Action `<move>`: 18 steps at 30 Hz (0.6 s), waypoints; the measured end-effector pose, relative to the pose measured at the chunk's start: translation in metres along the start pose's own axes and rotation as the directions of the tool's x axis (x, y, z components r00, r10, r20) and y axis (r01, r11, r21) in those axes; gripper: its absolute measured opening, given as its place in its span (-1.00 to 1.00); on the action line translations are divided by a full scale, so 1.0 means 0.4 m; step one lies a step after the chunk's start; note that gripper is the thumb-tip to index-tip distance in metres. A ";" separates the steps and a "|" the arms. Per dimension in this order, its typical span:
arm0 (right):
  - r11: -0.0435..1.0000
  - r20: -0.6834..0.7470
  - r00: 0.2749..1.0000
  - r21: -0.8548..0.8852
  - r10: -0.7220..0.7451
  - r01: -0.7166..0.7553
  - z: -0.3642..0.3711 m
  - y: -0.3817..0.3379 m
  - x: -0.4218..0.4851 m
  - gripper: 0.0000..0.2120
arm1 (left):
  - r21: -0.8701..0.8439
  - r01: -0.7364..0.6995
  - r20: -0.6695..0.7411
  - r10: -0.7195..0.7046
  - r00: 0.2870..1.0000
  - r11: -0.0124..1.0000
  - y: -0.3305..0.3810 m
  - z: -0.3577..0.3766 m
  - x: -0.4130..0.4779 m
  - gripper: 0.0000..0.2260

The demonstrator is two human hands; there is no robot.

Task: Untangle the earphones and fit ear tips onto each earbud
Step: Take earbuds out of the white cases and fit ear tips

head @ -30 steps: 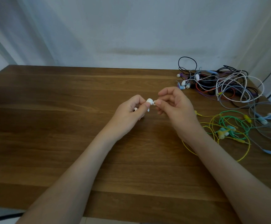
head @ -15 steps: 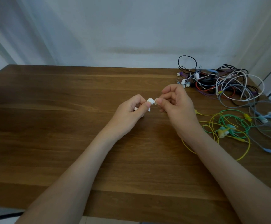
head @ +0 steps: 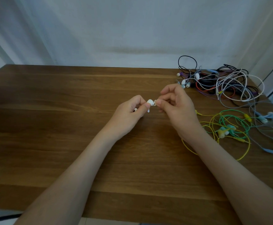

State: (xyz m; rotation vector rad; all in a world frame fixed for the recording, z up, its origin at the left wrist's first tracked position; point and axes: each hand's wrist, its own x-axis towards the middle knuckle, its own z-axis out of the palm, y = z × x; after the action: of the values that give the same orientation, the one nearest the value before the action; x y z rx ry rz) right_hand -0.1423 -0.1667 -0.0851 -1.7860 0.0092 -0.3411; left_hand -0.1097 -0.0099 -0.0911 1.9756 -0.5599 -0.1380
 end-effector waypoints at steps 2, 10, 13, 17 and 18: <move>1.000 -0.005 1.000 -0.008 0.000 -0.001 0.002 0.002 -0.001 -0.76 | 0.017 0.001 -0.009 -0.001 1.000 1.000 0.000 0.000 0.000 -0.81; 1.000 -0.050 0.999 0.007 0.012 -0.012 0.010 0.008 -0.003 -0.70 | 0.075 0.006 -0.064 -0.001 0.998 0.997 -0.001 0.013 -0.002 -0.81; 1.000 -0.065 0.998 -0.005 0.011 -0.011 0.015 0.009 -0.004 -0.69 | 0.115 0.007 -0.069 0.001 0.998 0.993 0.002 0.015 -0.004 -0.82; 1.000 -0.075 0.997 0.000 0.018 -0.018 0.024 0.007 -0.008 -0.67 | 0.193 -0.019 -0.081 0.035 0.996 0.981 0.001 0.022 -0.006 -0.81; 1.000 -0.074 0.997 -0.004 0.017 -0.018 0.027 0.007 -0.010 -0.67 | 0.206 -0.028 -0.092 0.048 0.995 0.978 0.000 0.024 -0.005 -0.81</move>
State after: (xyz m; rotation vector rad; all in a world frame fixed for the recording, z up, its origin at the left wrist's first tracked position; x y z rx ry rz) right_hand -0.1430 -0.1565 -0.0907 -1.7758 0.0781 -0.3947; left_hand -0.1147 -0.0171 -0.0960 2.1565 -0.5669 0.0406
